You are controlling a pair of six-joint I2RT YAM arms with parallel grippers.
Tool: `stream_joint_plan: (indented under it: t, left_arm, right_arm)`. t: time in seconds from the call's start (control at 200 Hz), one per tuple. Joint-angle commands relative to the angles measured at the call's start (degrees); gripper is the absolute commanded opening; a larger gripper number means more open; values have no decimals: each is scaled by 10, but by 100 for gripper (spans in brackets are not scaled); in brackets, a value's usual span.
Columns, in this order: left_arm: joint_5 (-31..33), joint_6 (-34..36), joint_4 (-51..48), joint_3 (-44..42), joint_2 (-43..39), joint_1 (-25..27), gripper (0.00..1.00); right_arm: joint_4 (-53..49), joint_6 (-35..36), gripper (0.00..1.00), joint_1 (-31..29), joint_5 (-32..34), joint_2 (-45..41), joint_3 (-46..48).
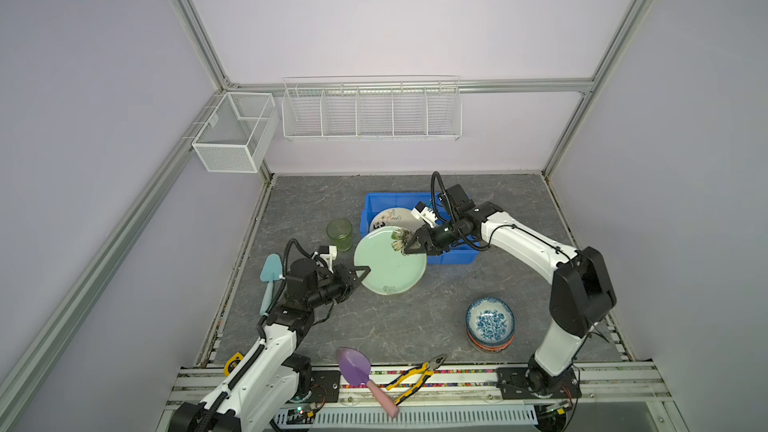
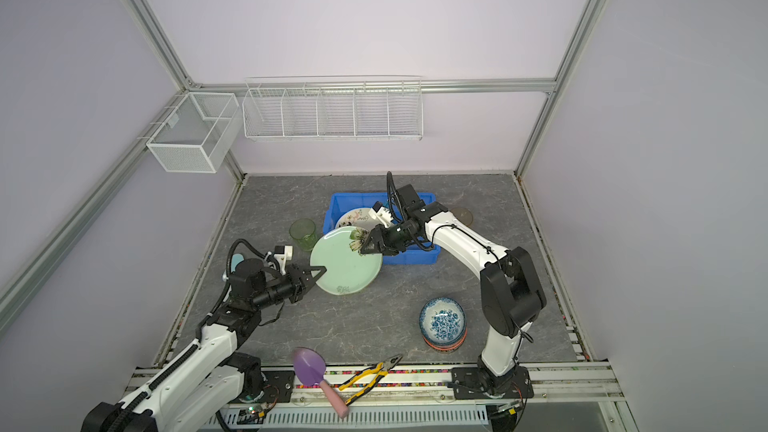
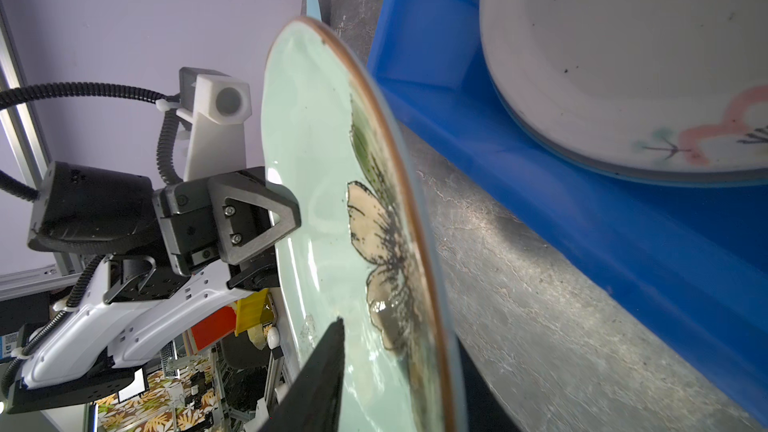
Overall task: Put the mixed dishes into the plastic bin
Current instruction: 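Lift the green plate with the right gripper while the left gripper releases and withdraws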
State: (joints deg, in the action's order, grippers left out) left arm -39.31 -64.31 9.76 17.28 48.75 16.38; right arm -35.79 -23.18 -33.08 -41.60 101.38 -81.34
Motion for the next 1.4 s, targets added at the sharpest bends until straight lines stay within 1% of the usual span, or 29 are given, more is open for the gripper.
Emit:
stream_joint_plan:
  t: [0.0, 0.3, 0.345, 0.41, 0.6, 0.78, 0.905, 1.085, 1.295, 1.395]
  left_arm:
    - [-28, 5, 64, 34, -1, -4, 0]
    - [-39, 17, 37, 50, 13, -11, 0]
    - [-40, 37, 37, 51, 16, -11, 0]
    - [-43, 43, 32, 54, 22, -12, 0]
    - [-53, 56, 20, 63, 40, -14, 1]
    - [-63, 76, 0, 75, 54, -17, 15]
    - [-70, 81, -2, 81, 66, -19, 27]
    - [-79, 96, -20, 95, 73, -22, 54]
    - [-84, 124, -60, 113, 65, -30, 80]
    - [-92, 151, -102, 129, 64, -51, 90]
  right_arm:
    - [17, 1, 33, -6, -20, 7, 5]
    - [20, -1, 22, -8, -16, 7, 2]
    - [19, 0, 18, -9, -16, 6, 1]
    - [18, 1, 7, -9, -14, 4, 1]
    - [15, 3, 7, -9, -8, 0, 0]
    - [13, 7, 7, -10, -3, -6, -1]
    - [8, 9, 7, -10, 3, -12, -3]
    - [3, 11, 7, -8, 12, -24, -3]
    - [7, 1, 6, -2, 23, -41, 2]
    - [12, -7, 6, 4, 28, -49, 5]
